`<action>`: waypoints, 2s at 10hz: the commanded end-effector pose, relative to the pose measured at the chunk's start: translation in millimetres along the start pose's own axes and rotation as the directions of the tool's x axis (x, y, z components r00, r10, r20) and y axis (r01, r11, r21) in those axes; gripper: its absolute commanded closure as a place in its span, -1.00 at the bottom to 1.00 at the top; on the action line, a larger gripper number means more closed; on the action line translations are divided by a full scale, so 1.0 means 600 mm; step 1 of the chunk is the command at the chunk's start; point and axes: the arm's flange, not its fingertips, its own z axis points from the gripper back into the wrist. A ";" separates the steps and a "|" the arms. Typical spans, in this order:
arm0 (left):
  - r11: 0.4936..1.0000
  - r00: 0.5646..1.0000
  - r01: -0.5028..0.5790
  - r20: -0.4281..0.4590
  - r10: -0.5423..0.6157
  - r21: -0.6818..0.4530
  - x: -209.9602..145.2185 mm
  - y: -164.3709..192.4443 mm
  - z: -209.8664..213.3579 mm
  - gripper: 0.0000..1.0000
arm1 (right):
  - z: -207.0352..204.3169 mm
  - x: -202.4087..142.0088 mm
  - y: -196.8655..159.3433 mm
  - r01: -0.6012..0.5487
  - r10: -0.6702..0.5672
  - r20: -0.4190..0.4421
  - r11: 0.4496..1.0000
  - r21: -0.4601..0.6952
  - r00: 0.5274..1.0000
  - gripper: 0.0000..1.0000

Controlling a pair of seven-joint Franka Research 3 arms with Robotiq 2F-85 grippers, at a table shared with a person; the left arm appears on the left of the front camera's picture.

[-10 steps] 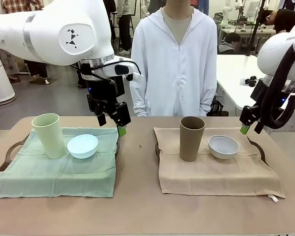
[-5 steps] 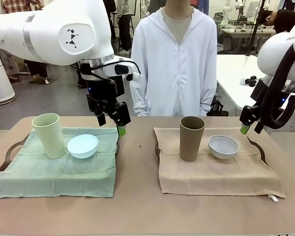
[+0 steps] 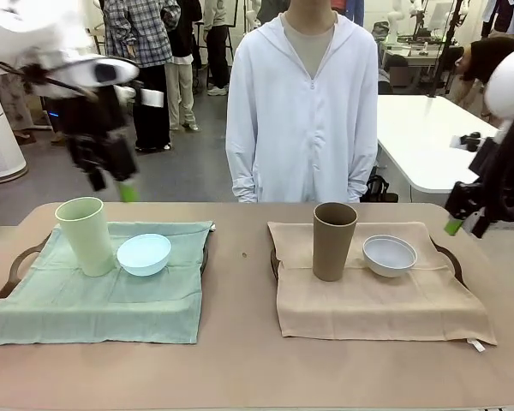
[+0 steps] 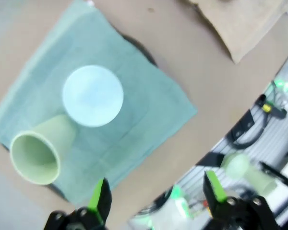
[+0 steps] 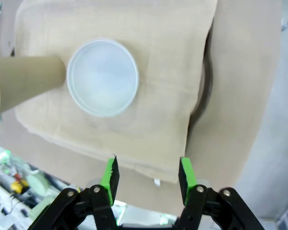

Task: Set up a tray with a mat and arrange the tableware.
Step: Place the Picnic Bowl and Reusable plastic cup back onto the Handle tray in front of the human's position.

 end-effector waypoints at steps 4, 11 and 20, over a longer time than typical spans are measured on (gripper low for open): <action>0.905 0.972 0.084 0.233 0.017 -0.417 -0.193 0.190 0.052 -1.00 | 0.058 -0.085 -0.104 0.133 -0.138 0.010 0.971 0.197 0.990 -0.30; 0.879 0.940 0.106 0.335 0.064 -0.465 -0.256 0.244 0.061 -1.00 | 0.062 -0.101 -0.128 0.179 -0.184 0.006 0.964 0.197 0.983 -0.30; 0.652 0.820 0.122 0.447 0.359 -0.748 -0.489 0.428 0.092 -1.00 | 0.174 -0.246 -0.400 0.294 -0.461 0.002 0.569 0.769 0.887 -0.30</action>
